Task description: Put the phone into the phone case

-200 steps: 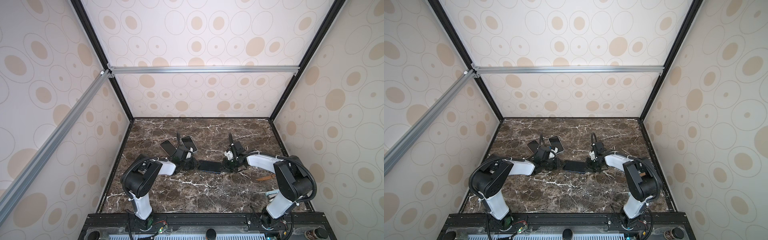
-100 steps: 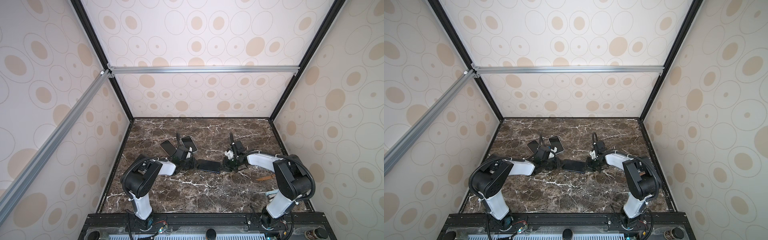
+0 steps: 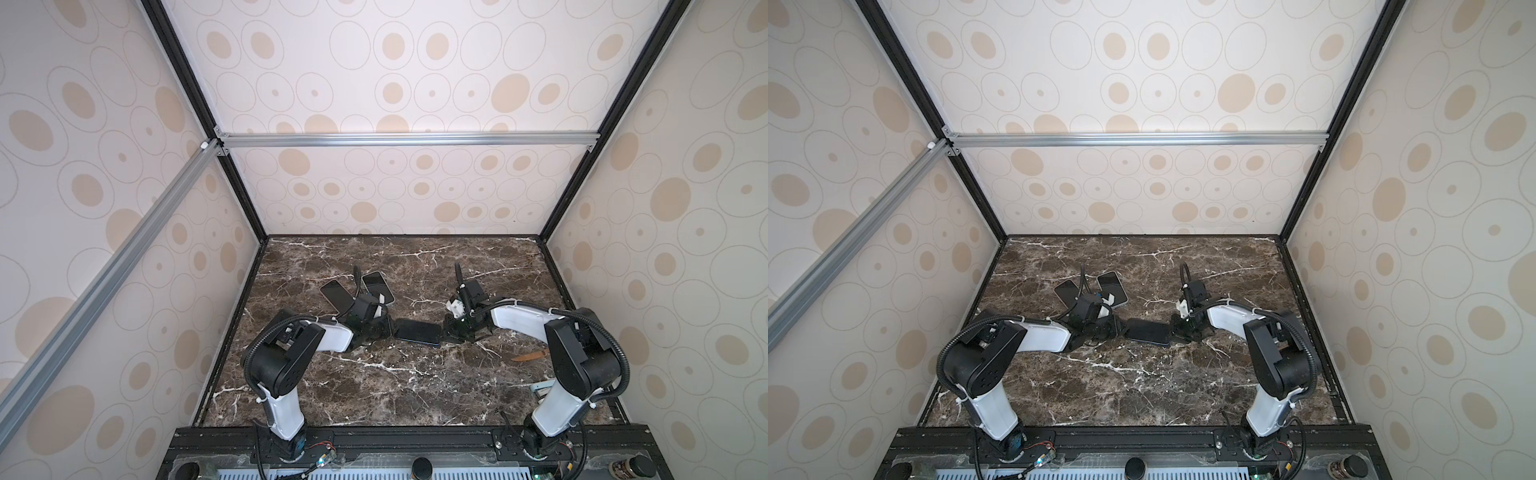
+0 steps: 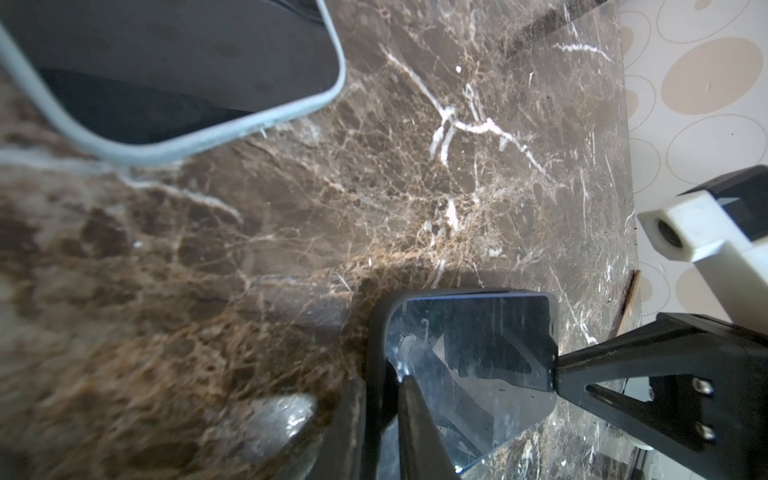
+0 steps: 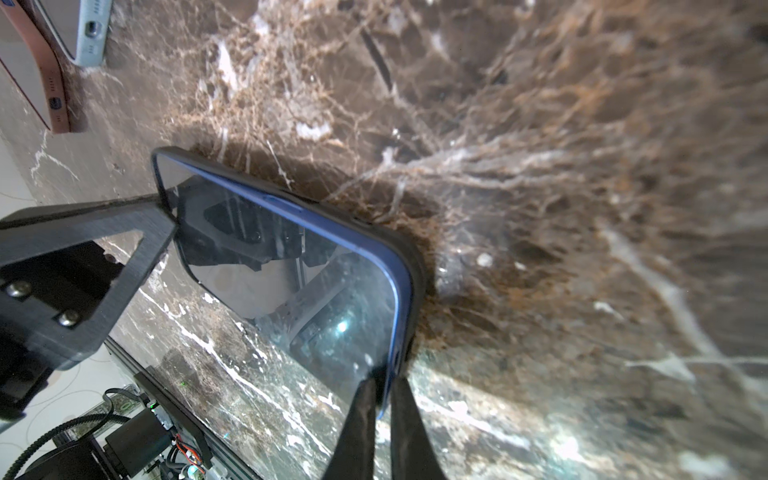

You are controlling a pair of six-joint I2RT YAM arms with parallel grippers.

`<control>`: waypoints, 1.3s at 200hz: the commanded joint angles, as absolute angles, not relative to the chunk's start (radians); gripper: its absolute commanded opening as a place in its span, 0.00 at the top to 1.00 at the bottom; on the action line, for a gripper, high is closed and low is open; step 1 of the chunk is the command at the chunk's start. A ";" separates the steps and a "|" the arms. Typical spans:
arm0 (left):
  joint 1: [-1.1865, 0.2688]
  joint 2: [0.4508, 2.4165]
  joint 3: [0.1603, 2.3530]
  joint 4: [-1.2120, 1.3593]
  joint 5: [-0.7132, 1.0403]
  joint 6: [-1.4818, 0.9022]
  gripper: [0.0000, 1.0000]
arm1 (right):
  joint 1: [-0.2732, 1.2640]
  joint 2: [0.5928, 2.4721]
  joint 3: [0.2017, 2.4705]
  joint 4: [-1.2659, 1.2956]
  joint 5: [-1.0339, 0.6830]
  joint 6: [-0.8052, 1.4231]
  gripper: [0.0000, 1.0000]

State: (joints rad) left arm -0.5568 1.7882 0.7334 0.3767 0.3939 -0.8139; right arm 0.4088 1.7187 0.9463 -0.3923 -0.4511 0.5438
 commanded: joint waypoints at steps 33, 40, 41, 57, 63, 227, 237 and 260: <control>-0.578 1.796 0.713 0.307 0.408 -0.806 0.84 | 0.476 1.819 0.939 -0.468 -0.343 0.498 0.89; -0.579 1.796 0.713 0.308 0.409 -0.807 0.84 | 0.481 1.835 0.938 -0.471 -0.334 0.496 0.89; -0.579 1.796 0.713 0.308 0.408 -0.808 0.84 | 0.481 1.836 0.937 -0.471 -0.332 0.496 0.89; -0.579 1.796 0.711 0.311 0.411 -0.809 0.84 | 0.493 1.872 0.927 -0.471 -0.307 0.493 0.89; -0.579 1.795 0.712 0.311 0.411 -0.810 0.84 | 0.495 1.884 0.924 -0.472 -0.303 0.490 0.89; -0.575 1.705 0.742 0.241 0.318 -0.732 0.83 | 0.534 1.815 1.031 -0.584 -0.196 0.479 0.83; -0.572 1.671 0.749 0.224 0.284 -0.705 0.81 | 0.534 1.772 1.068 -0.614 -0.164 0.473 0.81; -0.564 1.613 0.767 0.208 0.230 -0.659 0.78 | 0.531 1.699 1.142 -0.670 -0.104 0.451 0.69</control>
